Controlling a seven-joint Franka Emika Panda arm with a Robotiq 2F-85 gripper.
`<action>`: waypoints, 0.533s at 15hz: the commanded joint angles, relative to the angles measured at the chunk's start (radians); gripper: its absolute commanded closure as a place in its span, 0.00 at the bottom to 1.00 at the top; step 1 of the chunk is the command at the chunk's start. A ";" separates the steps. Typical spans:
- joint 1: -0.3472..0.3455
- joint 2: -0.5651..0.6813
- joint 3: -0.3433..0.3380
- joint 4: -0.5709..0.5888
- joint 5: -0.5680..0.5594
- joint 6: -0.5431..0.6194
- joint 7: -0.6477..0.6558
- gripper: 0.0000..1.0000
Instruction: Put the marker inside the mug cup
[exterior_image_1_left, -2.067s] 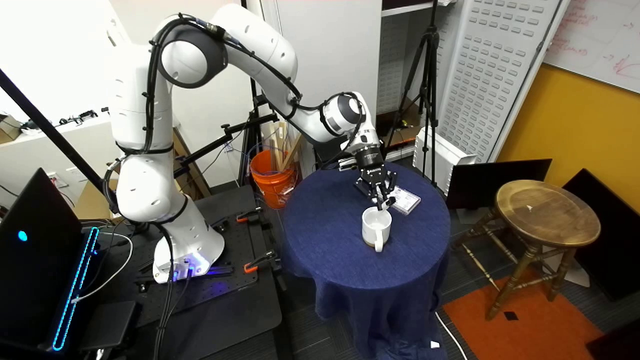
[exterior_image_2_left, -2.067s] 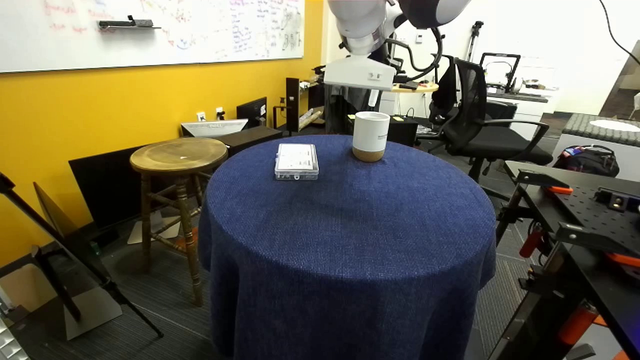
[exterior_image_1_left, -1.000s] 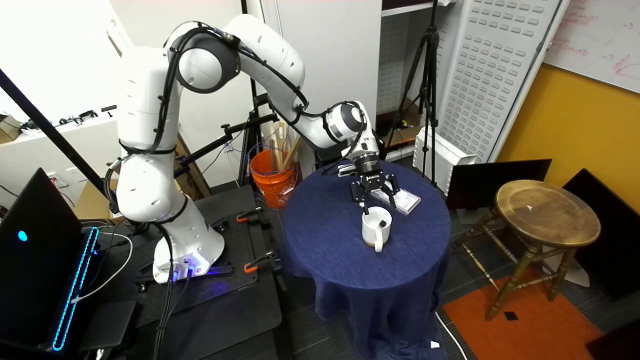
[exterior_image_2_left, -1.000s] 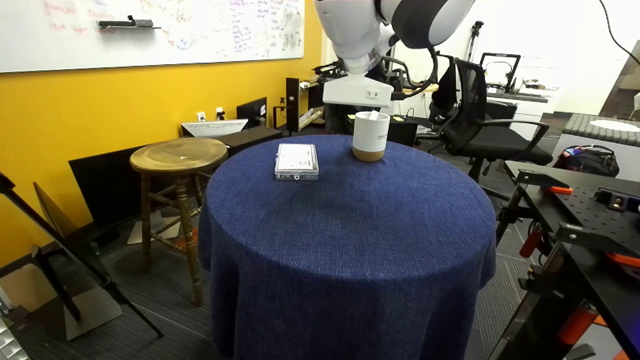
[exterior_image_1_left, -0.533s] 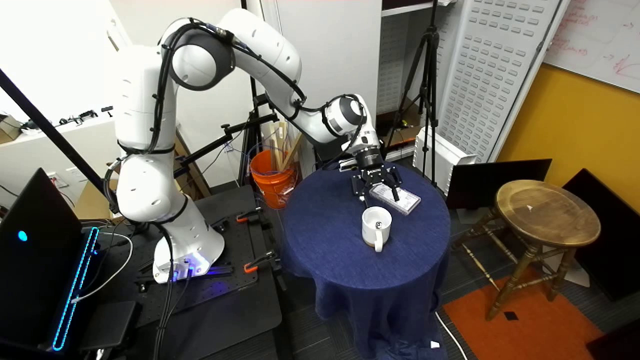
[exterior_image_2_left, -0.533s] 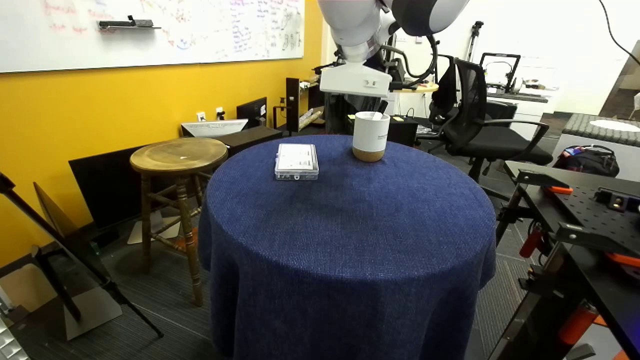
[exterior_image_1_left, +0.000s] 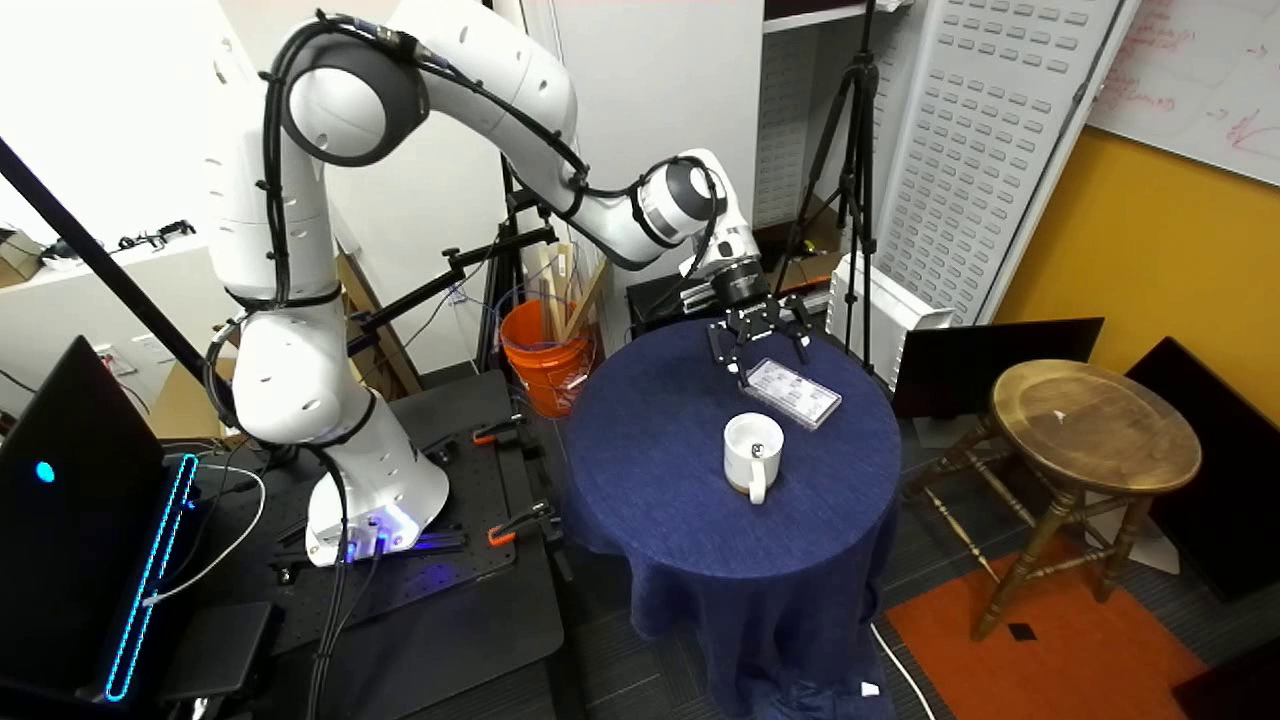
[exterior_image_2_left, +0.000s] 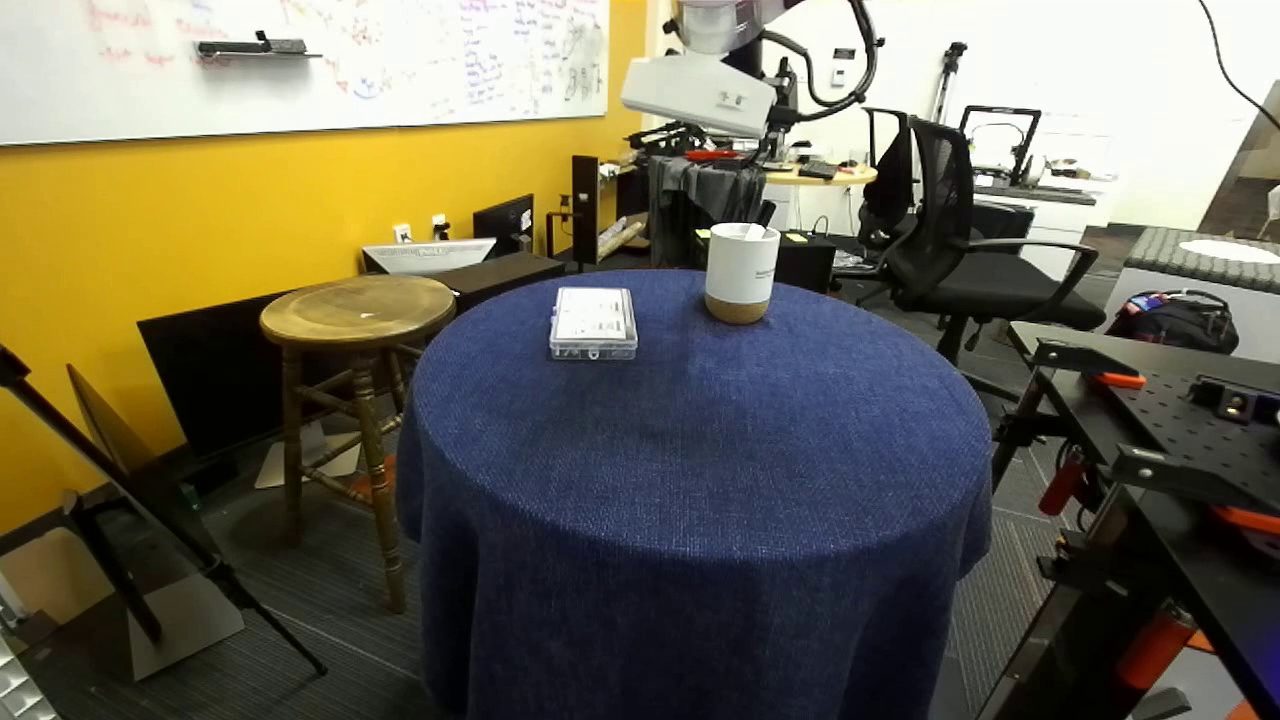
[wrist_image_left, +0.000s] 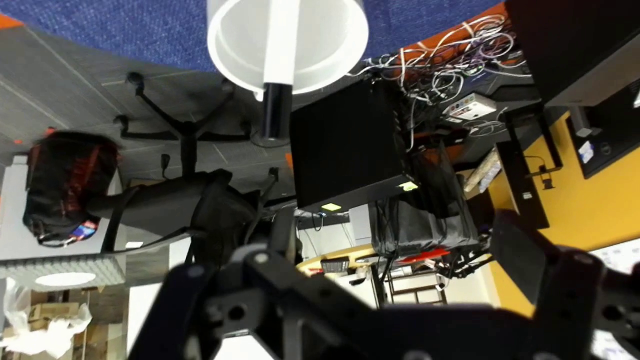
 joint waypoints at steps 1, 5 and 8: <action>-0.034 -0.099 0.012 -0.089 -0.001 0.173 0.068 0.00; -0.056 -0.128 0.002 -0.129 0.002 0.386 0.101 0.00; -0.069 -0.131 -0.008 -0.148 0.001 0.540 0.134 0.00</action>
